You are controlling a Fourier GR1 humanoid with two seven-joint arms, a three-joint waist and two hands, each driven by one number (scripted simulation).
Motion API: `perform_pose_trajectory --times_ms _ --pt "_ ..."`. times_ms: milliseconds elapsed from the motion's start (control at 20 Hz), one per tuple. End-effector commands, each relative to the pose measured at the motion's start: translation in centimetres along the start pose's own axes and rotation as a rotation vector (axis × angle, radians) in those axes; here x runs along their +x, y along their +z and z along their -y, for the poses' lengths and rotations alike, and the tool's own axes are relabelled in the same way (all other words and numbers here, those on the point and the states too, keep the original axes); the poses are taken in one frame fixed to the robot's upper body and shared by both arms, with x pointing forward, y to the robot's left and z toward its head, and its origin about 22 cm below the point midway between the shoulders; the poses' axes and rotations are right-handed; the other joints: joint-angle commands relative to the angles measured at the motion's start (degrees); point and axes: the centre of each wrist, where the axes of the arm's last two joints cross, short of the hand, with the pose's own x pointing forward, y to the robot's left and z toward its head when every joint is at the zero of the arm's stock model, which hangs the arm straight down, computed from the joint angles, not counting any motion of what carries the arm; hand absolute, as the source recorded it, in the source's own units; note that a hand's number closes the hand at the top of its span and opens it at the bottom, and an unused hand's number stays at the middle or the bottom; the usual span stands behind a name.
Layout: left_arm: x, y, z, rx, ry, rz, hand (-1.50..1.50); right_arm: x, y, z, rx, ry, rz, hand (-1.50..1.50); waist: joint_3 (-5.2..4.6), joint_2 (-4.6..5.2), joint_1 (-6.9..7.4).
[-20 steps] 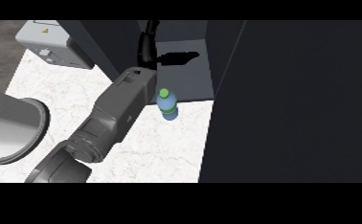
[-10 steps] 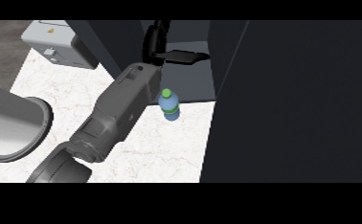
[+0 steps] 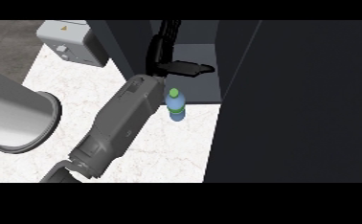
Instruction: Pick up the bottled water, place it into the cabinet and close the cabinet
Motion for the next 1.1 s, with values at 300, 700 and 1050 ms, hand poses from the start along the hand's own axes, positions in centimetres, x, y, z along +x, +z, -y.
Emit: perform_pose_trajectory --times_ms 300,700,1050 --pt "0.1 6.2 -0.5 -0.008 0.070 -0.047 1.50 1.2 0.5 -0.2 0.083 0.121 0.031 -1.50 0.01 -0.60 2.35" --pt "1.5 13.9 -4.9 -0.014 0.041 -0.058 1.50 1.9 0.6 -1.0 0.298 0.122 -0.128 1.50 -0.03 -0.43 2.76" --pt "4.8 19.7 -8.0 0.023 0.028 -0.043 1.50 3.2 0.5 -3.5 0.356 -0.010 -0.111 1.50 -0.05 -0.19 1.89"
